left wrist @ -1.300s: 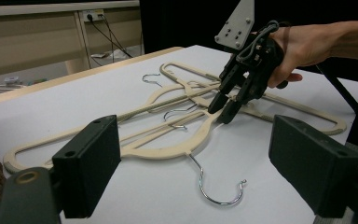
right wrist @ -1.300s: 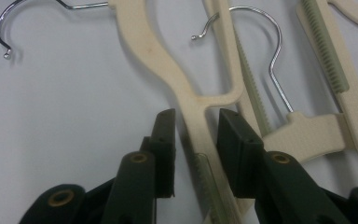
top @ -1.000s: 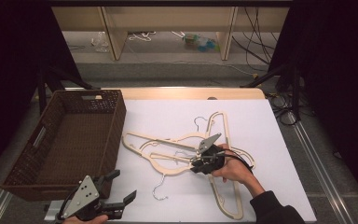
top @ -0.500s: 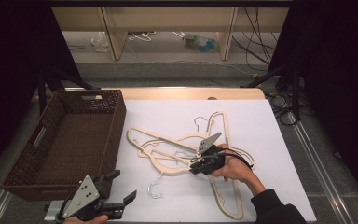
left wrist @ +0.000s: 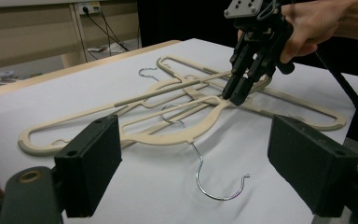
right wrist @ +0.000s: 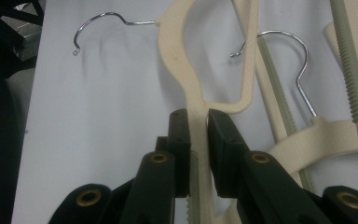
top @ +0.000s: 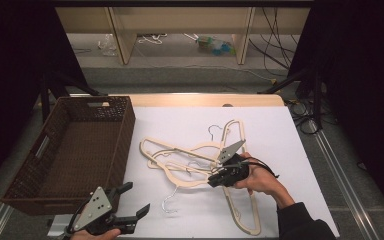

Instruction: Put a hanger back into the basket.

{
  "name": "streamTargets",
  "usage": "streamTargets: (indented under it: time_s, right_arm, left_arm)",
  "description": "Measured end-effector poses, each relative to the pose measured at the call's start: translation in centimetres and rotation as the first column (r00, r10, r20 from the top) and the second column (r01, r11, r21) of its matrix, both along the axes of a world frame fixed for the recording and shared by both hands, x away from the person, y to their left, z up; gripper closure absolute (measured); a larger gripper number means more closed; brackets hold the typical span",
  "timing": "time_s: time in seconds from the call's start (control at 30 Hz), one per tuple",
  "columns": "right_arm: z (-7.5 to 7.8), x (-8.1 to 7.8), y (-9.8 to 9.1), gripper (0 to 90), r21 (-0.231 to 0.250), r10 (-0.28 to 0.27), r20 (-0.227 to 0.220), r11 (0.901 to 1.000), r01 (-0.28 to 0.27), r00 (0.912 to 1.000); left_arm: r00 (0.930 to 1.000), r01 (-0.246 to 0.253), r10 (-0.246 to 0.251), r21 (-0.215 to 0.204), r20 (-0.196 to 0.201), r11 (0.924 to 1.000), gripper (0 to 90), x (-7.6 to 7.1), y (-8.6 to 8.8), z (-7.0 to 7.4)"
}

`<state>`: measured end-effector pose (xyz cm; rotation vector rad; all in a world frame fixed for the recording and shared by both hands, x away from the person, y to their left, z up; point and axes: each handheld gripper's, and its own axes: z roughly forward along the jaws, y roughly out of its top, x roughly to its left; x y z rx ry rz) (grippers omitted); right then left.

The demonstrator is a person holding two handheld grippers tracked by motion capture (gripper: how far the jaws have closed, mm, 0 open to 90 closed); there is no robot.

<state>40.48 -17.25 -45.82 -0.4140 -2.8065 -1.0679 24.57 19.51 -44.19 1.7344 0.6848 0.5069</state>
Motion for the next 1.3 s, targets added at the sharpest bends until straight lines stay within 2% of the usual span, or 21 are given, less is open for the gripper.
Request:
streamTargets:
  time_s: [0.03,0.07,0.13,0.2,0.23,0.3,0.33,0.4,0.5,0.53,0.6,0.63,0.7,0.73,1.03,1.1,1.13,1.17,1.23,1.27,1.3]
  right_arm:
    - [0.1,0.0,-0.1,80.1,0.000,0.002,-0.001,1.0000,-0.002,1.0000]
    - [0.2,-0.2,-0.2,80.2,-0.002,-0.002,-0.008,1.0000,0.002,1.0000]
    - [0.5,-0.4,-0.5,80.2,-0.001,0.000,-0.008,1.0000,0.000,1.0000]
    - [0.6,-0.5,-0.7,80.2,0.001,0.004,-0.016,1.0000,-0.004,0.9999]
    - [0.7,-0.6,-0.8,80.2,-0.003,0.006,-0.022,1.0000,-0.006,0.9997]
    - [0.7,-0.7,-0.9,80.2,-0.004,0.014,-0.022,0.9999,-0.015,0.9996]
    - [0.8,-0.9,-1.2,80.2,-0.005,0.016,-0.026,0.9999,-0.016,0.9995]
    - [0.9,-1.1,-1.6,80.2,0.003,0.019,-0.033,0.9998,-0.019,0.9993]
    - [1.0,-1.4,-2.1,80.2,0.010,0.017,-0.049,0.9998,-0.017,0.9987]
    - [1.0,-1.4,-2.3,80.2,0.017,0.016,-0.051,0.9997,-0.015,0.9986]
    - [1.1,-1.5,-2.5,80.2,0.019,0.017,-0.058,0.9997,-0.016,0.9982]
    - [1.2,-1.6,-2.7,80.2,0.025,0.017,-0.062,0.9996,-0.016,0.9979]
    - [1.5,-1.8,-2.9,80.2,0.017,0.018,-0.065,0.9997,-0.017,0.9977]
    - [1.5,-1.9,-3.0,80.2,0.017,0.021,-0.067,0.9996,-0.020,0.9975]
    - [1.8,-2.1,-3.4,80.2,0.035,0.021,-0.080,0.9992,-0.019,0.9966]
    - [1.9,-2.2,-3.4,80.3,0.034,0.020,-0.082,0.9993,-0.017,0.9964]
    - [1.9,-2.2,-3.5,80.3,0.034,0.022,-0.082,0.9992,-0.019,0.9964]
    - [1.8,-2.2,-3.5,80.3,0.035,0.022,-0.081,0.9992,-0.019,0.9965]
    - [1.8,-2.2,-3.5,80.3,0.038,0.024,-0.086,0.9991,-0.021,0.9960]
    - [1.9,-2.2,-3.4,80.3,0.035,0.024,-0.089,0.9992,-0.021,0.9957]
    - [1.8,-2.2,-3.4,80.2,0.040,0.028,-0.086,0.9989,-0.024,0.9959]
  left_arm:
    - [0.9997,0.015,-0.016,0.036,0.017,0.9992,18.0,0.3,-0.3,-0.1]
    - [0.9999,0.011,-0.011,0.023,-0.003,0.9997,19.1,0.2,-0.7,-0.3]
    - [0.9992,0.035,-0.033,0.072,-0.023,0.9968,22.1,0.5,-1.7,-0.7]
    - [0.9988,0.047,-0.046,0.080,-0.018,0.9957,25.5,0.8,-2.0,-0.8]
    - [0.9982,0.053,-0.049,0.095,-0.035,0.9941,25.3,1.2,-2.6,-1.2]
    - [0.9980,0.054,-0.050,0.110,-0.037,0.9925,25.5,1.4,-2.9,-1.4]
    - [0.9972,0.062,-0.056,0.138,-0.050,0.9885,26.1,1.8,-3.4,-1.8]
    - [0.9967,0.077,-0.071,0.166,-0.039,0.9831,26.3,2.3,-3.8,-2.0]
    - [0.9963,0.078,-0.071,0.184,-0.049,0.9797,27.7,2.5,-4.2,-2.4]
    - [0.9956,0.087,-0.078,0.206,-0.052,0.9747,27.7,2.8,-4.6,-2.8]
    - [0.9960,0.084,-0.075,0.219,-0.048,0.9721,27.8,3.0,-4.7,-2.9]
    - [0.9962,0.086,-0.079,0.255,-0.037,0.9631,28.3,3.4,-5.1,-3.2]
    - [0.9958,0.091,-0.084,0.268,-0.036,0.9591,28.7,3.6,-5.3,-3.4]
    - [0.9953,0.096,-0.088,0.291,-0.039,0.9518,29.3,3.9,-5.8,-3.7]
    - [0.9940,0.110,-0.103,0.344,-0.038,0.9325,31.7,5.2,-7.5,-4.9]
    - [0.9935,0.114,-0.108,0.348,-0.037,0.9307,32.6,5.2,-7.6,-5.0]
    - [0.9933,0.114,-0.111,0.373,-0.030,0.9209,32.6,5.4,-7.6,-4.9]
    - [0.9937,0.111,-0.109,0.355,-0.025,0.9284,32.6,5.5,-8.0,-5.0]
    - [0.9935,0.111,-0.112,0.355,-0.019,0.9281,32.9,5.5,-8.1,-5.1]
    - [0.9925,0.115,-0.122,0.364,-0.005,0.9241,33.4,5.7,-8.3,-5.2]
    - [0.9916,0.120,-0.129,0.391,-0.004,0.9126,33.4,5.8,-8.3,-5.1]
